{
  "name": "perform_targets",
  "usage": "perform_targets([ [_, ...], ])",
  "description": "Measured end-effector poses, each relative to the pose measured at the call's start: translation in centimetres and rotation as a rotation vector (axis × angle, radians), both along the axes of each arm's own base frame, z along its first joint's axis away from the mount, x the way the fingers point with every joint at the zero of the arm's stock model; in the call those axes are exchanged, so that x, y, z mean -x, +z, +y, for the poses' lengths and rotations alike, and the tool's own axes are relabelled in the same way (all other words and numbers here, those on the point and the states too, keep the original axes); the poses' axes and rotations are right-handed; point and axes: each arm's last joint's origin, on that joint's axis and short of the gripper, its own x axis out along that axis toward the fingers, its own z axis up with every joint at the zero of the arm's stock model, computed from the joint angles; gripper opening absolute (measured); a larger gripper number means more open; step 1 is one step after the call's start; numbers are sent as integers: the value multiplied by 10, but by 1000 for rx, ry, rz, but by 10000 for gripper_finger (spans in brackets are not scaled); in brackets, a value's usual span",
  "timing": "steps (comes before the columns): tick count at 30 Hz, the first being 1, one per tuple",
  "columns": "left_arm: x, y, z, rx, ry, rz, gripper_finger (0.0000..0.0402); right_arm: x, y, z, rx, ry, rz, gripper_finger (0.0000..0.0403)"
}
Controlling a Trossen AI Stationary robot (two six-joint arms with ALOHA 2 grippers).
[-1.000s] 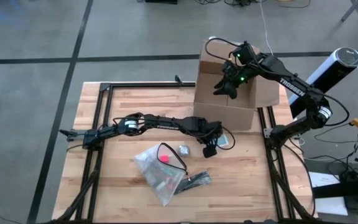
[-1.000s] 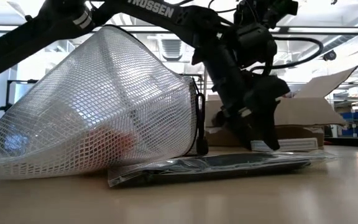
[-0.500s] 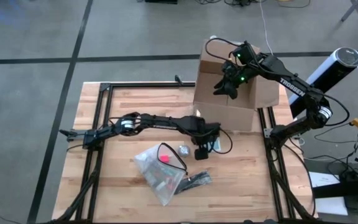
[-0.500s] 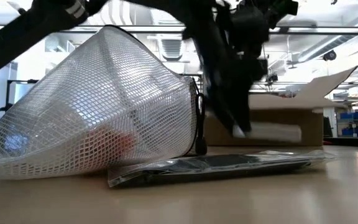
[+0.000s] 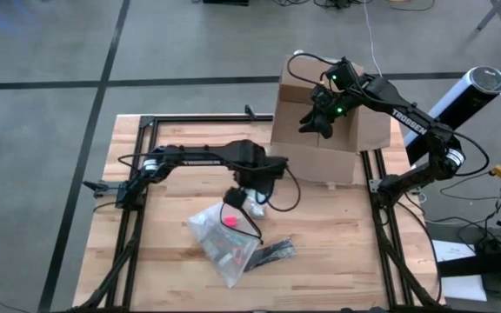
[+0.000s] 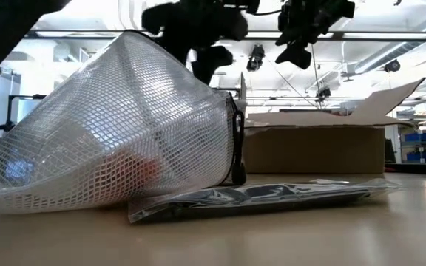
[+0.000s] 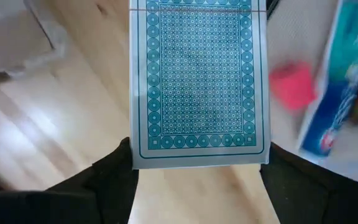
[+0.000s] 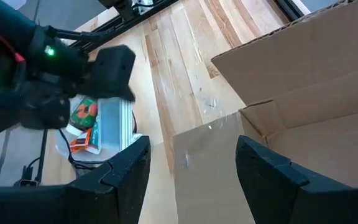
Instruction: Unpack boxes
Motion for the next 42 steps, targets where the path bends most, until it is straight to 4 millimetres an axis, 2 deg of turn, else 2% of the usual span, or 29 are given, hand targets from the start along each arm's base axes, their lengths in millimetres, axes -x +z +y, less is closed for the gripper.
perform_targets([
  [5, 12, 0, -2, -20, -198, 37, 276, 0, 0, 0, -6, -1, 2, 208],
  [11, 24, -12, -7, 27, -190, 96, 276, 0, 0, 0, -9, -3, 2, 208],
  [16, 39, -5, -21, 91, -209, 96, 276, -1, 0, 0, -4, -4, -3, 208],
  [23, 59, -9, -40, 114, -327, 148, 276, -3, 4, -3, 0, -28, -37, 208],
  [27, 62, -19, -51, 189, -394, 180, 276, -5, 5, -2, 4, -29, -50, 208],
  [34, 63, -22, -64, 294, -465, 164, 278, -6, 6, -3, 1, -38, -59, 208],
  [42, 57, -22, -67, 322, -474, 96, 366, -6, 6, -3, -3, -41, -58, 208],
])
